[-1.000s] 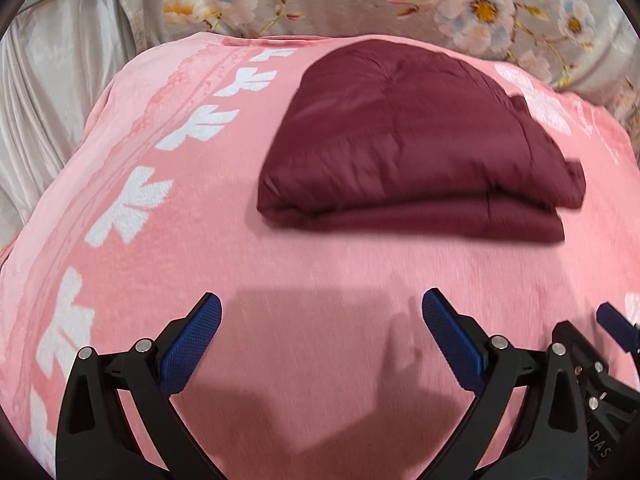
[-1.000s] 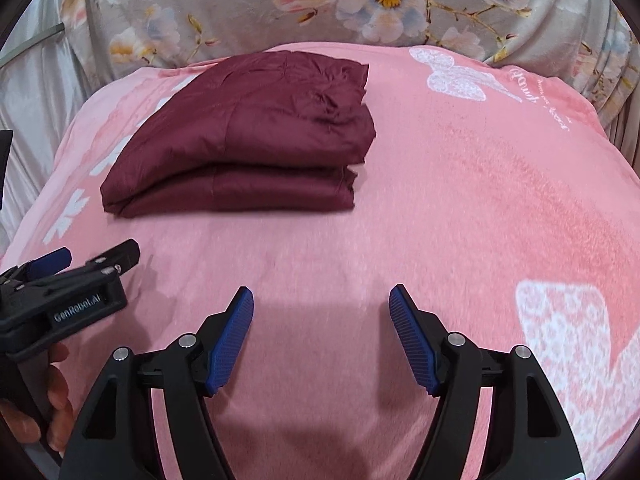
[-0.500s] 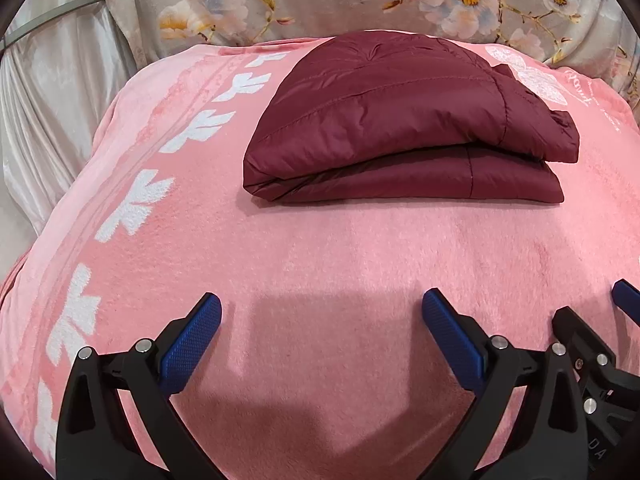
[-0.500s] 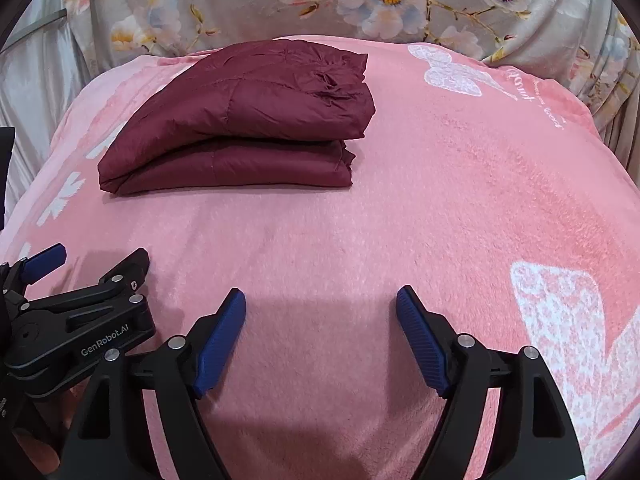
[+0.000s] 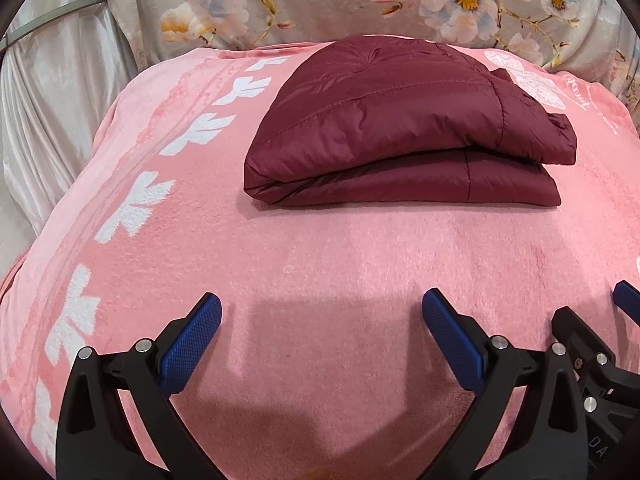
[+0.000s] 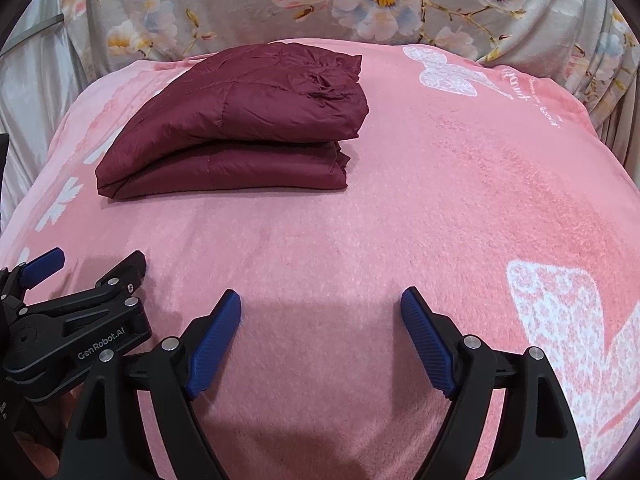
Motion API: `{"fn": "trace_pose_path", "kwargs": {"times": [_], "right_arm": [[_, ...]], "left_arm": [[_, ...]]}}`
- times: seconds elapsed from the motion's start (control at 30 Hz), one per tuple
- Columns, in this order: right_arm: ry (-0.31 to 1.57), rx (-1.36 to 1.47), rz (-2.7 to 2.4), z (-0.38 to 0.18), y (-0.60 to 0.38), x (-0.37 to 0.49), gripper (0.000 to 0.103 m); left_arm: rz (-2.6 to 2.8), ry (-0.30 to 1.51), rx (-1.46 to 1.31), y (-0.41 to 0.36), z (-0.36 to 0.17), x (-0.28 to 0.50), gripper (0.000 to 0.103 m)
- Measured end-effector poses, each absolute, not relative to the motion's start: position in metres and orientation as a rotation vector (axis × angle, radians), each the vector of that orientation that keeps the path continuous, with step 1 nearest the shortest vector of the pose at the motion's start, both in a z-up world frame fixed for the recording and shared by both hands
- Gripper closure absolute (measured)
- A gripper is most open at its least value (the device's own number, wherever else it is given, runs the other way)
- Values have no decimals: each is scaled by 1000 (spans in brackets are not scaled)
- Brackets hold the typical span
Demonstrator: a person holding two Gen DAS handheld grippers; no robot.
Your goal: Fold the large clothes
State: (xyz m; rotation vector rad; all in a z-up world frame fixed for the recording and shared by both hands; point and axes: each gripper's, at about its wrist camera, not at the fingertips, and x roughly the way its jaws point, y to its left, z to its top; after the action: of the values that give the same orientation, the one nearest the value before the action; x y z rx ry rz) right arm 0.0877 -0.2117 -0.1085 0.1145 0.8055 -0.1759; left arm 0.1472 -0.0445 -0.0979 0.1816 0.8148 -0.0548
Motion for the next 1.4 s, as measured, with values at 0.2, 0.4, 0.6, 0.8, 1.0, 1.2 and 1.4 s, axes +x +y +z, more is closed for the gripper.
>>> {"fn": "trace_pose_path", "kwargs": {"times": [0.2,0.4,0.6,0.8,1.0,1.2,1.4], "right_arm": [[791,125,-173,-107,-214,85,20],[786,120,-180,-106,-213,85,19],[777,116,-184,-105,-213,82,19],[775,96,-187,-104,-210,82,19],[771,91,-192,-103,-209,82,19],[768,86,-196,-103,-207,81,19],[767,86,-196,-103,-208,81,19]], "left_arm": [[-51,804,174,-44,-96,145,5],[-50,800,174,-44,-96,145,5],[-50,794,177,-45,-94,144,5],[-52,784,184,-46,-93,143,5],[-54,773,192,-49,-92,140,5],[-57,762,209,-52,-92,138,5],[-55,760,212,-52,-92,138,5]]}}
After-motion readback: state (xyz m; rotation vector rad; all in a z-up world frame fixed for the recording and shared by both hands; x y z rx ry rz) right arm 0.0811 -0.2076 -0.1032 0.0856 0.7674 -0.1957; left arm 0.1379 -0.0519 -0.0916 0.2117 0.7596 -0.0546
